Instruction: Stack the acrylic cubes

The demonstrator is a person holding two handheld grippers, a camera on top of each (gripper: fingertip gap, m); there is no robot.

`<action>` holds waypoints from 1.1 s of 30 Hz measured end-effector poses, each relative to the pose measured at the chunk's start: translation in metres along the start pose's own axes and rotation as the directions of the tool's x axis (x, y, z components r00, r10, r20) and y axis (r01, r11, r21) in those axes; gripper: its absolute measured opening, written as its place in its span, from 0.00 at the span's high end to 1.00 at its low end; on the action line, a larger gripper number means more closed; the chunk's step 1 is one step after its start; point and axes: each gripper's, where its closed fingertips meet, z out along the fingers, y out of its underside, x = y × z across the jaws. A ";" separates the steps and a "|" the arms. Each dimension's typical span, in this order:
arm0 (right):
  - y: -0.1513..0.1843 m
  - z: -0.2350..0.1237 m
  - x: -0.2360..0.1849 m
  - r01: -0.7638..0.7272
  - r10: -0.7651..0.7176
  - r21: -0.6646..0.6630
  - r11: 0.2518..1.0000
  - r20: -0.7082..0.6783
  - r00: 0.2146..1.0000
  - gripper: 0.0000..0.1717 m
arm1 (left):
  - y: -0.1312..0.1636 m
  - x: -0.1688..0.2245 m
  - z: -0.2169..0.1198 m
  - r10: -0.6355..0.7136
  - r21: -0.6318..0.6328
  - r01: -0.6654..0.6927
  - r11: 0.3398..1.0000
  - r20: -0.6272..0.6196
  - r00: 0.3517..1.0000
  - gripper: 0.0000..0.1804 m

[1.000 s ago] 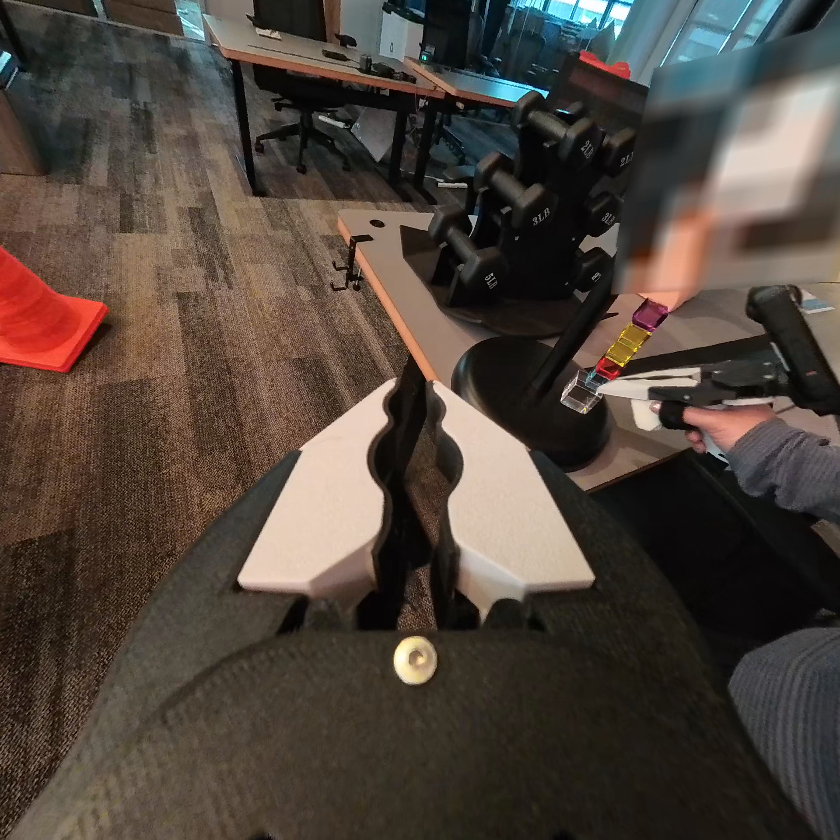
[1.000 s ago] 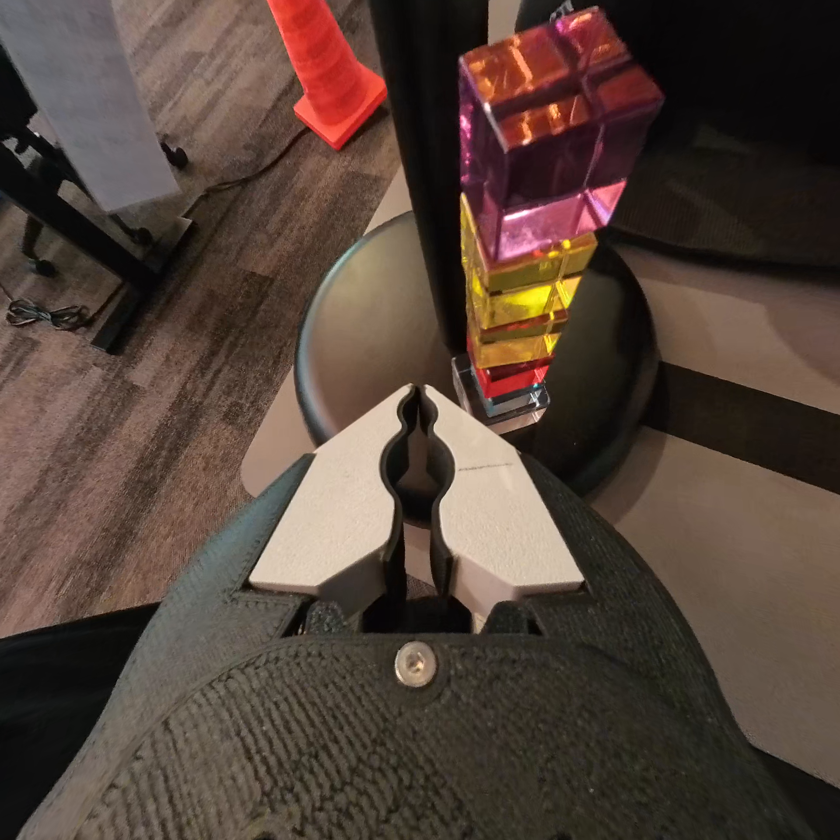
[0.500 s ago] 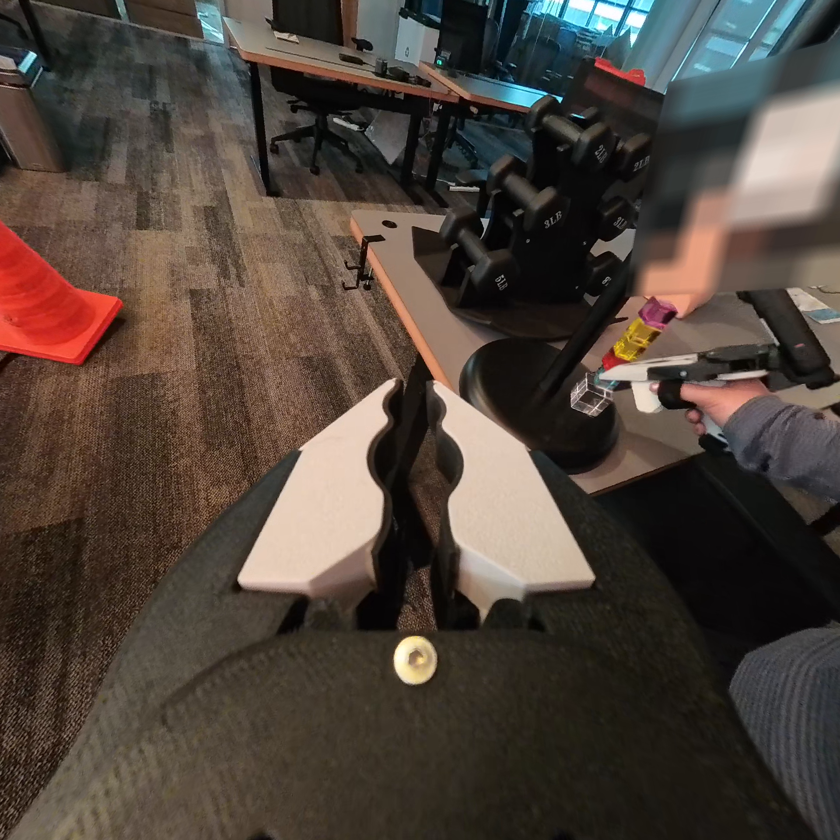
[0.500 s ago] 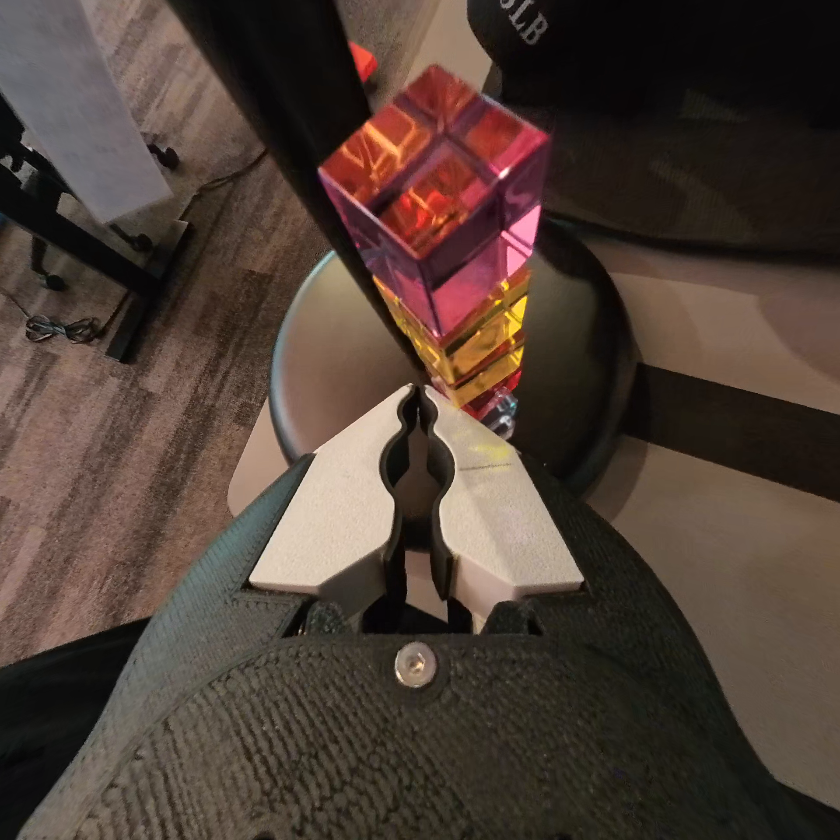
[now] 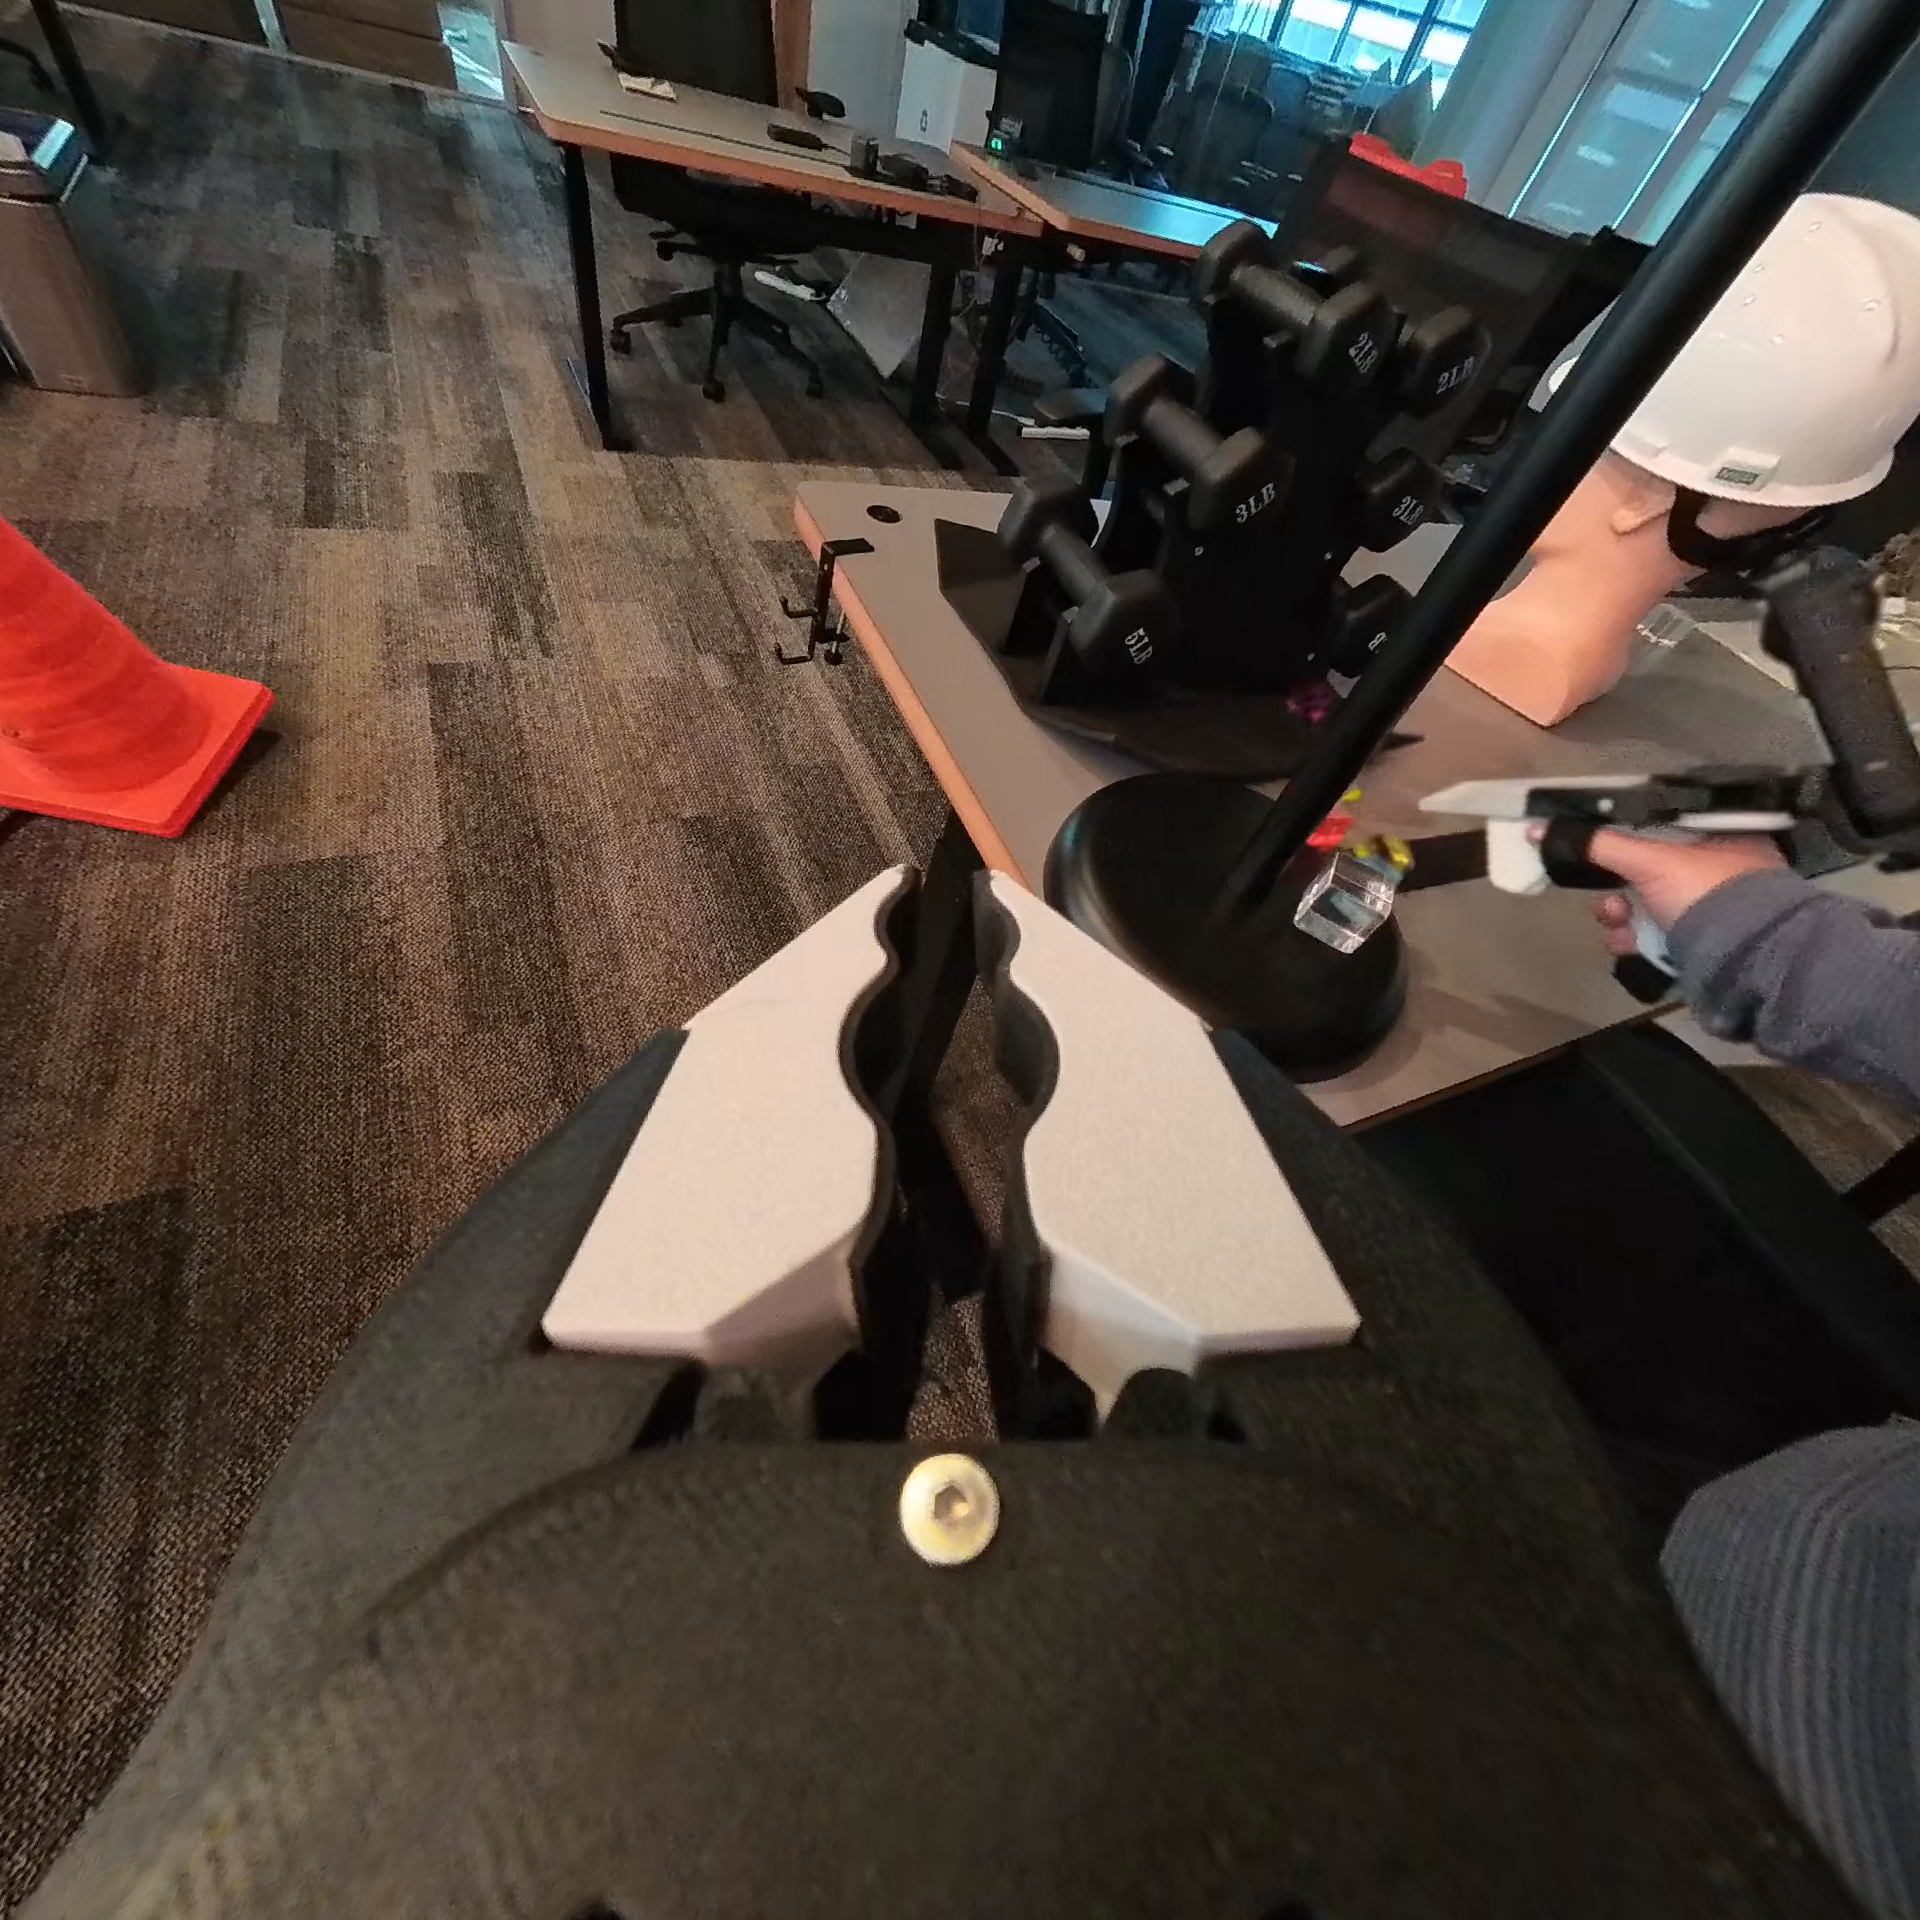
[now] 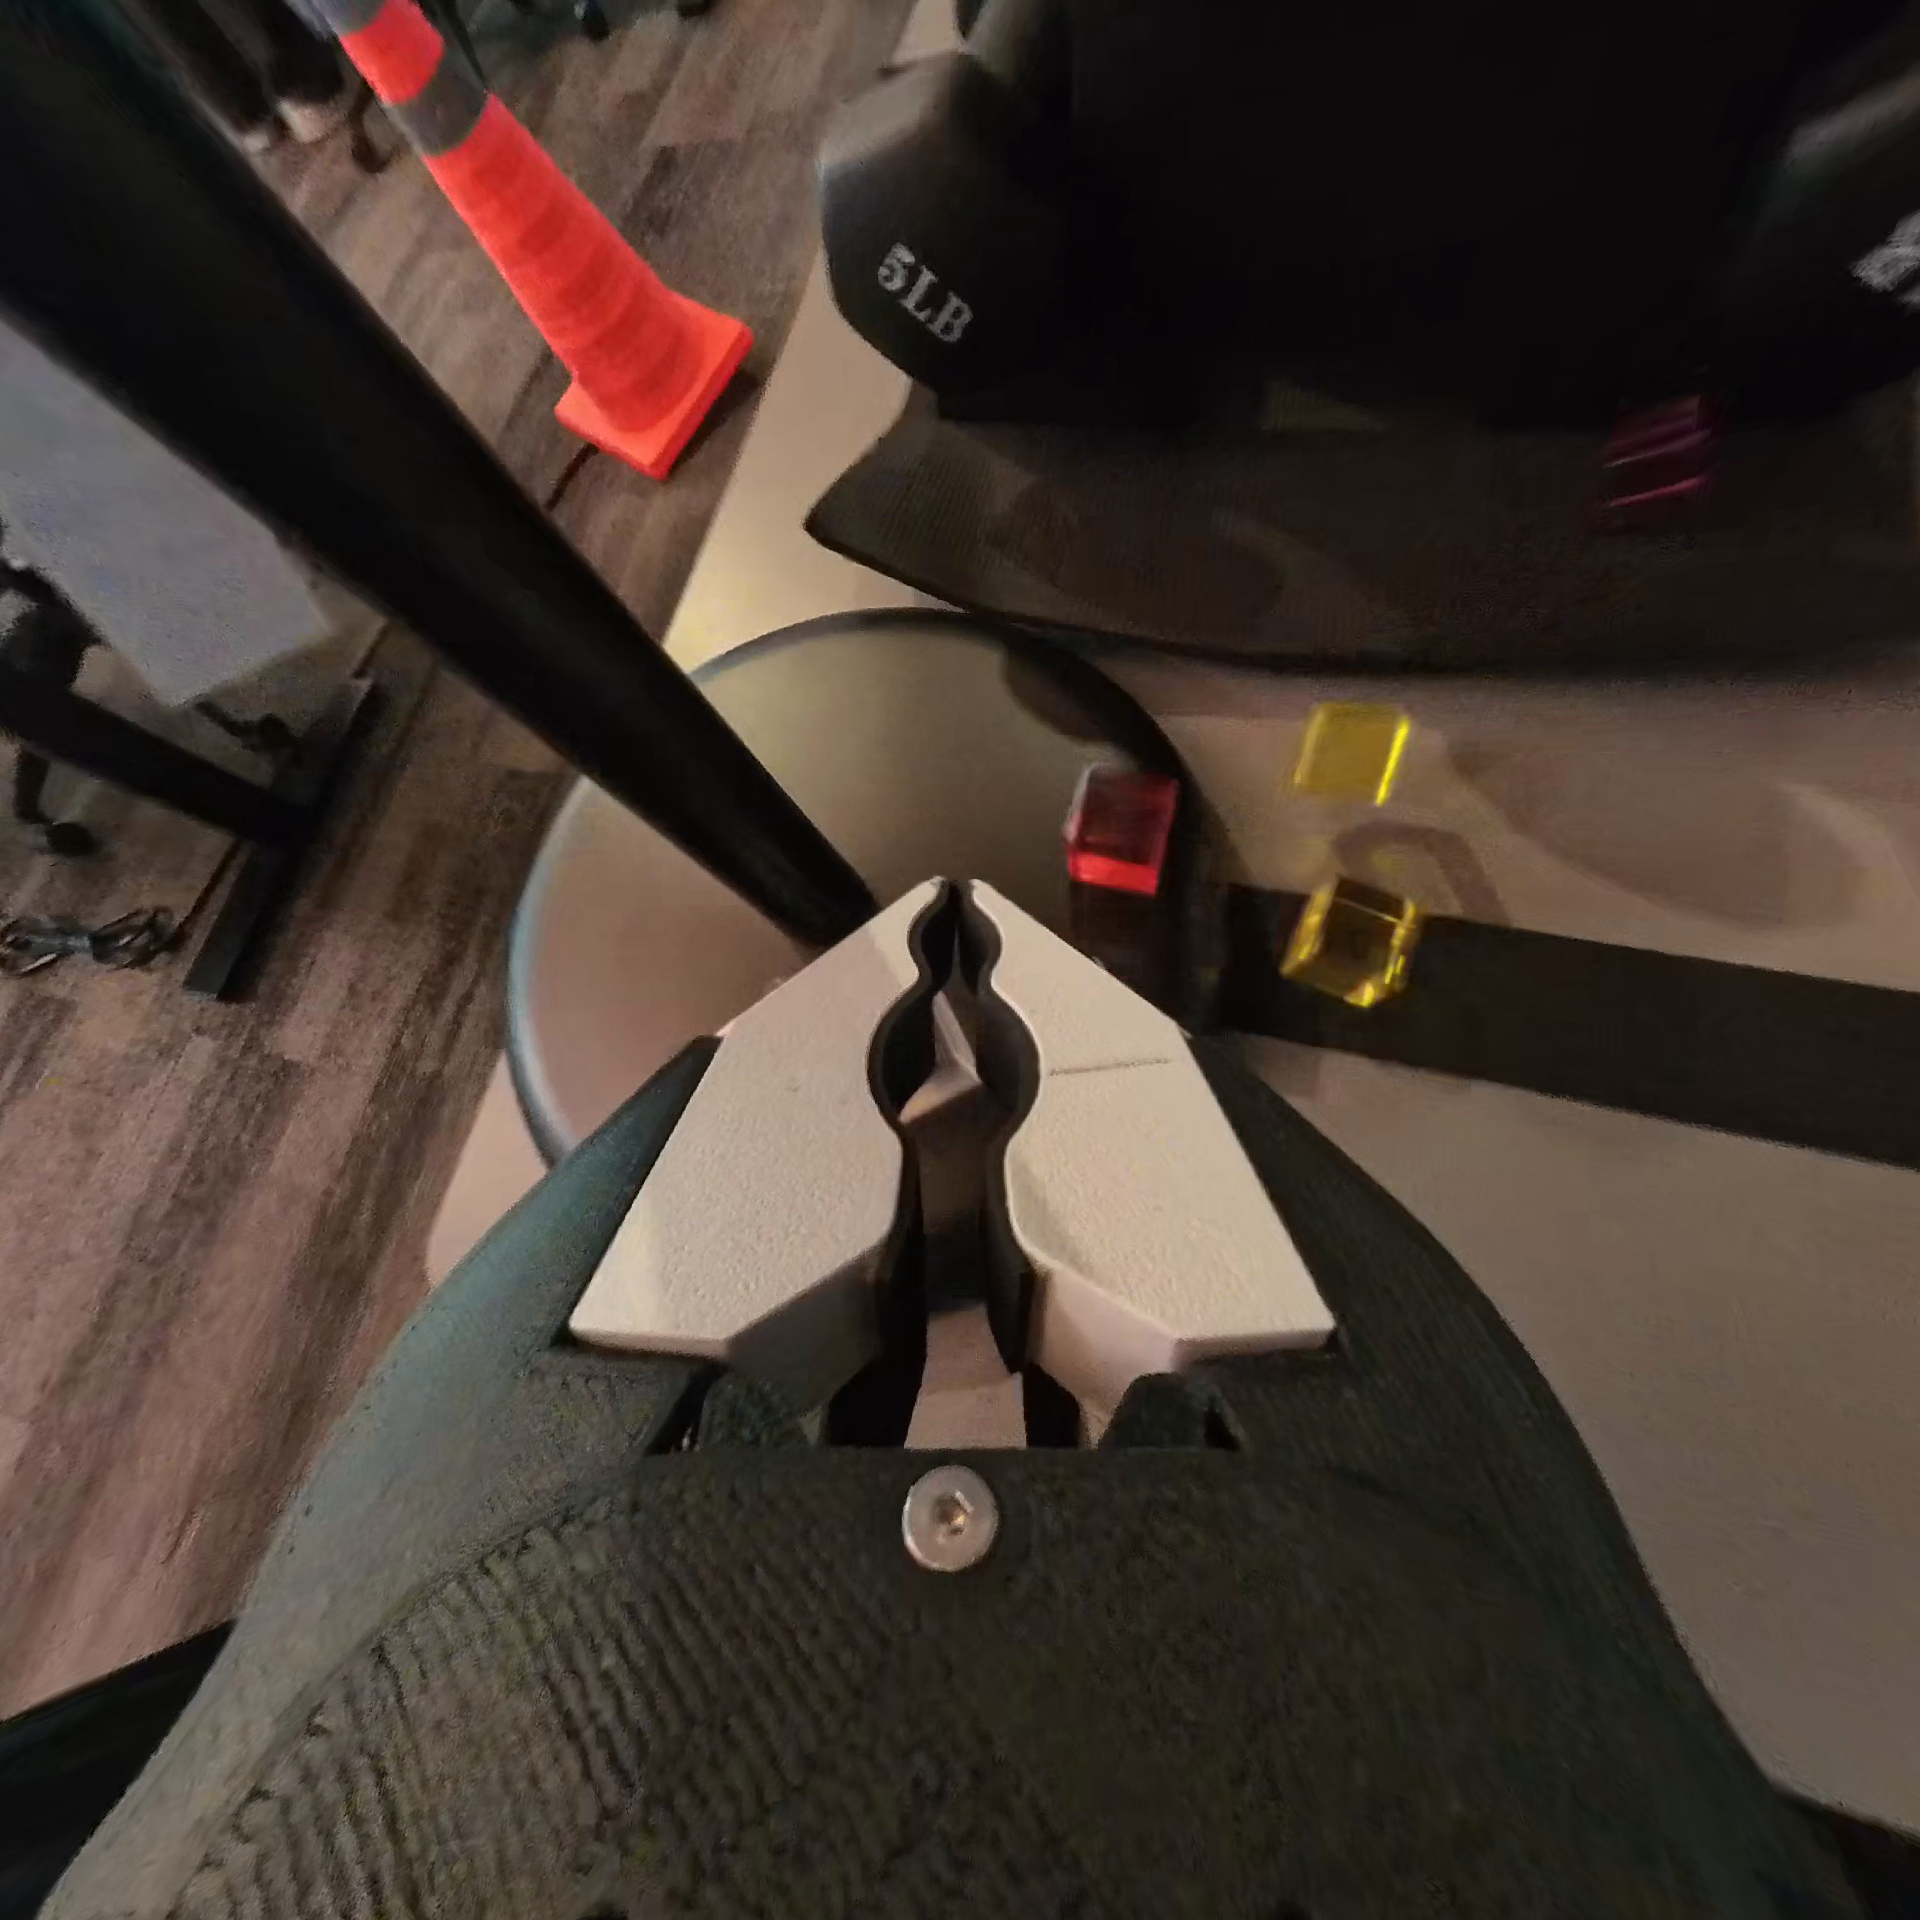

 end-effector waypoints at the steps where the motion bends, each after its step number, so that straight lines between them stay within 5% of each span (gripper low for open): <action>1: 0.006 -0.005 0.005 -0.007 0.008 0.016 1.000 -0.024 1.000 1.00 | 0.000 0.000 0.000 -0.003 0.001 0.003 1.000 0.000 1.000 0.95; 12: 0.058 -0.032 0.010 0.050 -0.037 0.104 0.993 -0.121 0.992 1.00 | 0.002 0.011 0.009 0.001 -0.011 -0.001 1.000 -0.048 0.999 0.95; 17: 0.049 -0.021 -0.011 0.126 -0.126 0.111 0.986 -0.004 0.992 0.75 | 0.004 0.016 0.012 0.004 -0.025 -0.006 1.000 -0.066 0.998 0.95; 23: 0.054 -0.002 -0.022 0.309 -0.312 0.051 0.950 0.076 0.947 0.56 | 0.003 0.019 0.010 0.015 -0.028 -0.017 0.999 -0.065 0.998 0.95; 29: 0.046 -0.003 0.011 0.159 -0.160 0.102 0.982 0.008 0.987 0.67 | 0.007 0.018 0.004 -0.006 -0.045 0.004 0.999 -0.053 0.999 0.95; 33: 0.047 -0.002 0.010 0.248 -0.248 0.080 0.965 -0.020 0.969 0.68 | 0.006 0.015 0.000 0.008 -0.042 -0.009 0.999 -0.028 1.000 0.95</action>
